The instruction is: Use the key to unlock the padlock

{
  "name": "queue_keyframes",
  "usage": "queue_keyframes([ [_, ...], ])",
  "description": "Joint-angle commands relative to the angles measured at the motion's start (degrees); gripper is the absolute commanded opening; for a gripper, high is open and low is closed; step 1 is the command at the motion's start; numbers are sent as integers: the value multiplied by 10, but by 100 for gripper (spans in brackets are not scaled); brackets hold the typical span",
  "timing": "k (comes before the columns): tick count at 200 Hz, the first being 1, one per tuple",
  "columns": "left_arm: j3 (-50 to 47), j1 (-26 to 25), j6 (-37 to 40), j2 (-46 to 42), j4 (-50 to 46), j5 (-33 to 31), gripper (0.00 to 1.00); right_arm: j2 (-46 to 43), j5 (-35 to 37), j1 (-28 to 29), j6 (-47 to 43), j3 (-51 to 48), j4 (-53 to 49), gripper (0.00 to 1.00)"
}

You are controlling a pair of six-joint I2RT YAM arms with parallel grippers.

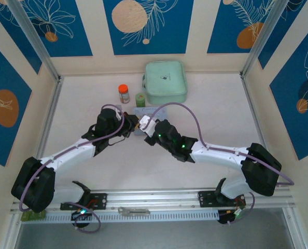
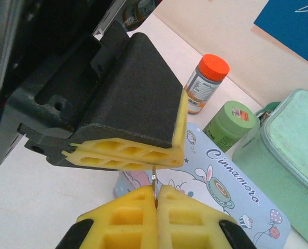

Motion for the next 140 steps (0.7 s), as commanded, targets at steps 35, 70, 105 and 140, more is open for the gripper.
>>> queue_keyframes([
  [35, 34, 18, 161, 9, 61, 9, 0, -100, -209, -73, 190, 22, -93, 50],
  [70, 63, 28, 299, 26, 132, 120, 0, -146, -461, -235, 390, -3, -66, 59],
  [105, 61, 29, 352, 18, 201, 185, 0, -129, -607, -318, 506, -30, 26, 58],
  [140, 45, 28, 333, 17, 272, 211, 0, -79, -675, -324, 574, -36, 126, 52],
])
